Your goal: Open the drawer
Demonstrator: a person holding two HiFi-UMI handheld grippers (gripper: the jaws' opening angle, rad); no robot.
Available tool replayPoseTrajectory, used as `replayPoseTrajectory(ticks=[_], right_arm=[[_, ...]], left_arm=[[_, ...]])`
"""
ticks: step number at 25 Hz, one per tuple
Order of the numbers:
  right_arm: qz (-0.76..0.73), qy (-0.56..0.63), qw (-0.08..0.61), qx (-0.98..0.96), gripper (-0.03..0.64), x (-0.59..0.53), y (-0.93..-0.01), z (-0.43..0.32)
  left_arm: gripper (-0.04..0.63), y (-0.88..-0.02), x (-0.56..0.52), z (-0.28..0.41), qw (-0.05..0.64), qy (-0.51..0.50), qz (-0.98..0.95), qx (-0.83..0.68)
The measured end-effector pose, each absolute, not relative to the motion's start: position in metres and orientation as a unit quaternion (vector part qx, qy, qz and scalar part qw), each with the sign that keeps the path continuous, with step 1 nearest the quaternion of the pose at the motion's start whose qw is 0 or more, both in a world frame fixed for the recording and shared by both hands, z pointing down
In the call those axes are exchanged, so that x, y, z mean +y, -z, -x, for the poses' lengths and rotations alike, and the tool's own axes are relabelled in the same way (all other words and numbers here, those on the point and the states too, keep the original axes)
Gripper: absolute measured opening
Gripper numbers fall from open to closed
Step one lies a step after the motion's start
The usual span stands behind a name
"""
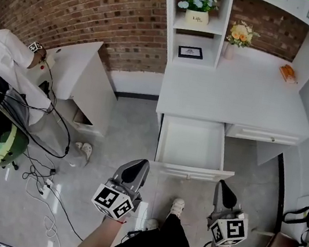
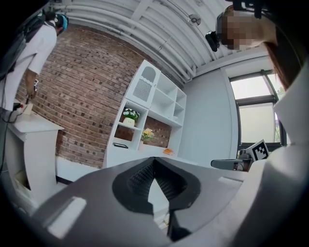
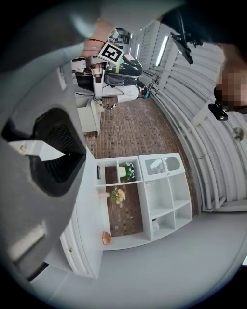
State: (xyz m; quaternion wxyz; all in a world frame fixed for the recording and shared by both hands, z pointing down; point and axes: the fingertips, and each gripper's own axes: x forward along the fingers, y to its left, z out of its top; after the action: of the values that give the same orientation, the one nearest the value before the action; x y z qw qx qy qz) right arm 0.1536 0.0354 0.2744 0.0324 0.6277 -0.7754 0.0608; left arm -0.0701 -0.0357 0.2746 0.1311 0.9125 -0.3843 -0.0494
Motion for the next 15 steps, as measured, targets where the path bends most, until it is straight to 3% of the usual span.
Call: replayPoseTrajectory(ticks=[15], right_arm=[[-0.615, -0.047, 0.012, -0.787, 0.003, 0.042, -0.204, -0.173]], left_arm=[[0.003, -0.223, -0.041, 0.099, 0.114, 0.062, -0.897, -0.423]])
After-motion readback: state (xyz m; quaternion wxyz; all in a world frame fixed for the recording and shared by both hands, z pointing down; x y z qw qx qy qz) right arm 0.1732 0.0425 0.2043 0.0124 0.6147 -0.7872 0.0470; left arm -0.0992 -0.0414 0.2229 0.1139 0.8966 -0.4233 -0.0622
